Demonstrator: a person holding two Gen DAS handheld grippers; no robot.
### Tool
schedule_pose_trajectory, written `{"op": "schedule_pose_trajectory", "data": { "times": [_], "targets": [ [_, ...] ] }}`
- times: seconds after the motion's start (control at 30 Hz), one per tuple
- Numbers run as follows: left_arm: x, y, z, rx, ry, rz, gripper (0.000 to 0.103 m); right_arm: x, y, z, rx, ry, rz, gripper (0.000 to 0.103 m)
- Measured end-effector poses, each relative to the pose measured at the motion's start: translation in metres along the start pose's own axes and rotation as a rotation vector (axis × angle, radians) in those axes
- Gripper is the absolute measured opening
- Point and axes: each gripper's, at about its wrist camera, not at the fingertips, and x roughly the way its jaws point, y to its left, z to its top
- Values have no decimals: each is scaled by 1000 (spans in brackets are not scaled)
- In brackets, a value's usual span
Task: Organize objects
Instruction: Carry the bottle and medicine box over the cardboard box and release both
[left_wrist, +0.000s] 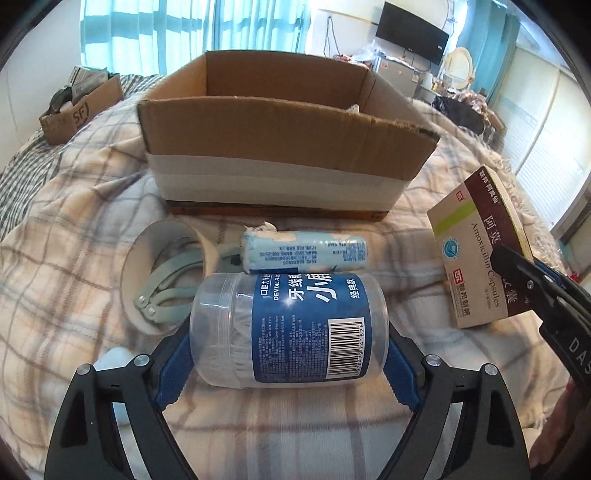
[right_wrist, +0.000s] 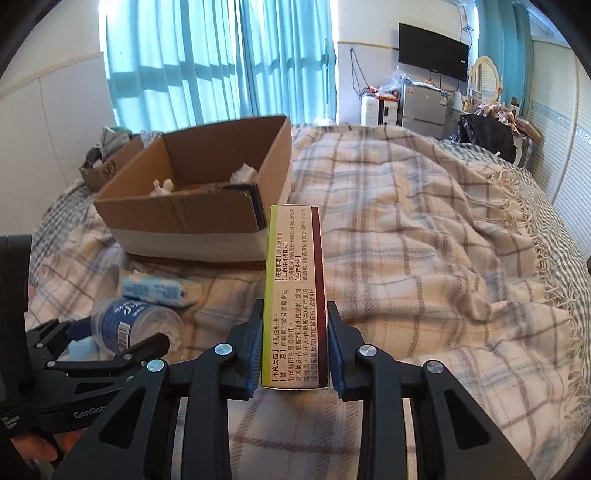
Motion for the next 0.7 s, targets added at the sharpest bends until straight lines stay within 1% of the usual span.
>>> {"op": "schedule_pose_trajectory", "data": {
  "times": [0.1,0.2,0.3,0.43,0.5,0.7],
  "targets": [
    [-16,2,-3,1,-18,-10,89,-20,7,2,-6,-46,18,29],
    [-35,4,-1,5,-44,-22,89,-42,18,6,-17,-80,6,29],
    [-60,5,4,0,-94,-41,89,-64,25,10,-8,-118,12,29],
    [-92,10,17,22,-160,-41,89,-88,38,20,-12,-158,25,29],
    [-102,12,24,34,-179,-40,89,-99,46,27,-25,-178,27,29],
    [-126,24,64,30,-251,-47,89,-117,70,57,-87,-231,36,29]
  ]
}}
